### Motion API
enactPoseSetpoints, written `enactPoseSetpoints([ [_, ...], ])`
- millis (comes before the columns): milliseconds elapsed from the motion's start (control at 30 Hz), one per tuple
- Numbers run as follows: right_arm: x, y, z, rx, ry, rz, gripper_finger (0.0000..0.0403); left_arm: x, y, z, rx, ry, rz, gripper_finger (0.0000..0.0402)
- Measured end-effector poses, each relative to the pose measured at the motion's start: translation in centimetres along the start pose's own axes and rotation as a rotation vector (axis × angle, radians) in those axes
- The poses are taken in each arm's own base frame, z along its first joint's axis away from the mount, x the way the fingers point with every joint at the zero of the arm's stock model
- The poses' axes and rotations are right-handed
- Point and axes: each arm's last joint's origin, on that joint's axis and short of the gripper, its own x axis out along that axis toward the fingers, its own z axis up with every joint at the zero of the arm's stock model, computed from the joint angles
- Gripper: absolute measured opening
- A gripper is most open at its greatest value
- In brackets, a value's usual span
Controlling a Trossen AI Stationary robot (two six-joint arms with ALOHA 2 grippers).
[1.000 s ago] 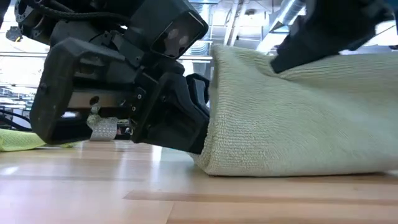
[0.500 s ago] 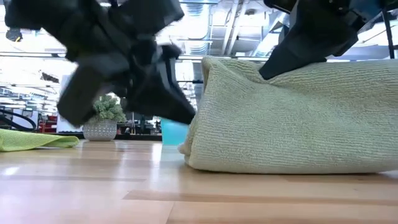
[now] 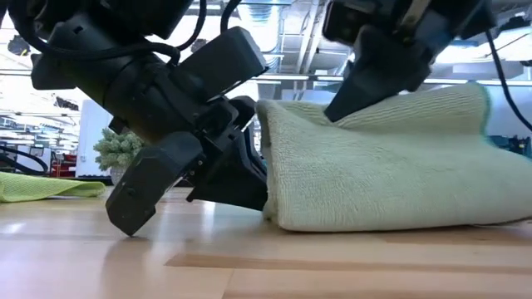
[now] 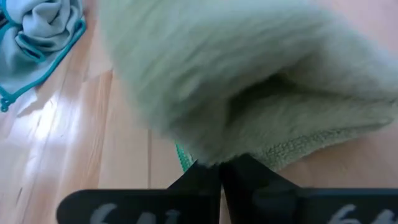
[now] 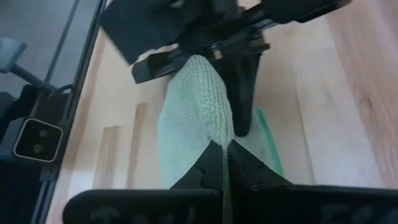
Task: Fold microfiber towels
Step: Fold the green towel
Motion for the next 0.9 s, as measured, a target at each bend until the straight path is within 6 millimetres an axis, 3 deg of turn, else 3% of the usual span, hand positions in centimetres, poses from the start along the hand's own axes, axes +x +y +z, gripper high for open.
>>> enactPoseSetpoints([
  [233, 1.8, -1.1, -1.0, 0.019, 0.085, 0.03, 0.0021, 0.0, 0.0, 0.0, 0.009, 0.005, 0.013, 0.0],
  [433, 3.5, -1.5, -2.3, 0.021, 0.153, 0.034, 0.0023, -1.7, -0.2, 0.7, 0.101, 0.004, 0.063, 0.0],
  [667, 3.6, -1.7, -2.2, 0.026, 0.15, 0.032, 0.0021, -4.1, -0.6, 1.4, 0.186, 0.03, 0.279, 0.0],
  [900, 3.6, -1.8, -2.1, 0.026, 0.139, 0.029, 0.0042, -4.6, -0.8, 1.7, 0.174, 0.017, 0.263, 0.0],
])
